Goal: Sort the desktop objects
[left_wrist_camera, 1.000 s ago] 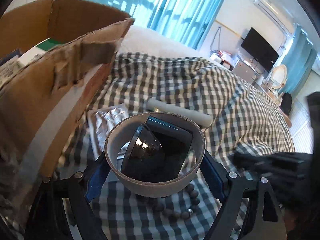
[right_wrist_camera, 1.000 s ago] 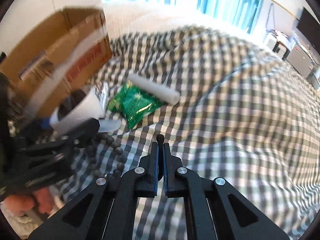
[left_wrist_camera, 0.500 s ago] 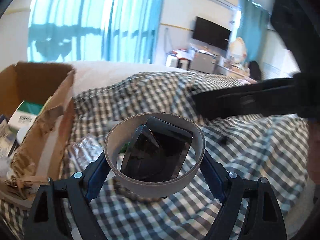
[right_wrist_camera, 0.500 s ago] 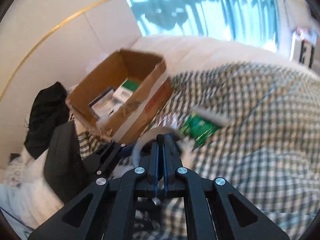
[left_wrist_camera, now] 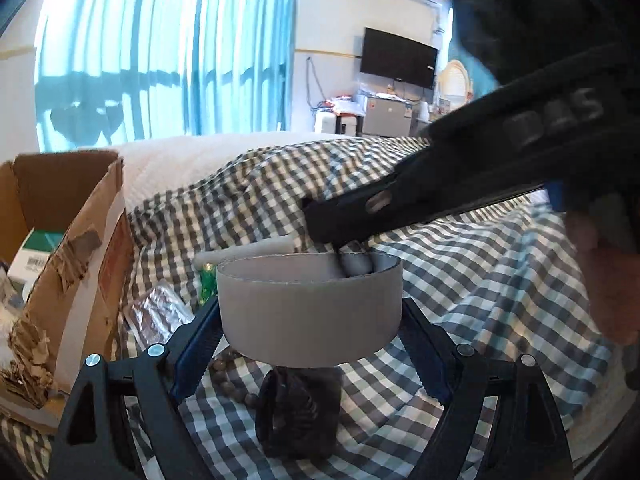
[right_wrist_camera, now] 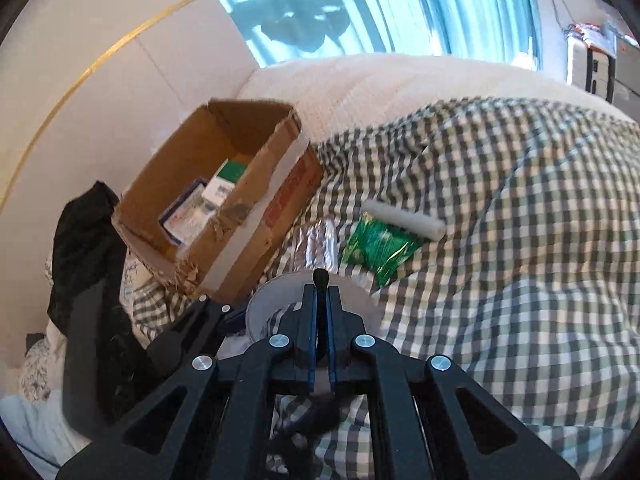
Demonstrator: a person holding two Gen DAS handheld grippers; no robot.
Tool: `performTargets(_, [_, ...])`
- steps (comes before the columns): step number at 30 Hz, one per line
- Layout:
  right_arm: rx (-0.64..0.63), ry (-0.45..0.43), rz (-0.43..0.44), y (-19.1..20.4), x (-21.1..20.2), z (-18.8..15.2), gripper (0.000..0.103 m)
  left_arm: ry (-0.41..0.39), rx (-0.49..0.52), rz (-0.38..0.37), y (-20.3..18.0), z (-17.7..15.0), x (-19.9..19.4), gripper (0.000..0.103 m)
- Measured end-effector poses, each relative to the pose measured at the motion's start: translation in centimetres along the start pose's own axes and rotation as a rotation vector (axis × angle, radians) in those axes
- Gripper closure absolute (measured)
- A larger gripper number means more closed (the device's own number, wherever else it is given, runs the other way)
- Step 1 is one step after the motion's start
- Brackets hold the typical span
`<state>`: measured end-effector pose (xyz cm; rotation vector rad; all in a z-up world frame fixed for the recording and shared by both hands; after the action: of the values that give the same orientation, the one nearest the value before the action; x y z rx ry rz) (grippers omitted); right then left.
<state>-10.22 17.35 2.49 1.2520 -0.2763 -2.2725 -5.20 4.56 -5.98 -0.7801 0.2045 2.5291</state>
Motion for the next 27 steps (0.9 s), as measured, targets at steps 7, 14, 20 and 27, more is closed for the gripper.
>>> performTargets(7, [-0.002,-0.048,-0.013,-0.2,-1.9,0.3,0.099,-0.077,-0.121,0.048,2.4,0.9,-2.2,0.016])
performTargets(14, [-0.06,-0.077,-0.01,1.5,-2.7,0.4,0.099,-0.065,-0.232,0.1,4.6,2.4,-3.9,0.016])
performTargets(20, [-0.183,-0.108,-0.06,5.0,-2.4,0.7,0.099,-0.079,-0.307,0.168,7.7,5.2,-7.2,0.016])
performTargets(27, [-0.274,-0.088,0.016,11.0,0.9,2.1,0.099,-0.089,-0.244,0.388,13.8,7.8,-11.4,0.016])
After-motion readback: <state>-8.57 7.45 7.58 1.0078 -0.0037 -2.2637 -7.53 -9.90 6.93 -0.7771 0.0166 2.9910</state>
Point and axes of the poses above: each gripper's, at about its wrist camera, not at the fingertips, and x roughly the way its jaws point, y to its left, z to its top, the point moved 1 cm from there along x, roughly the way its jaws point, and after that the axes turned 6 degrees about x, right-handed, at the moved point
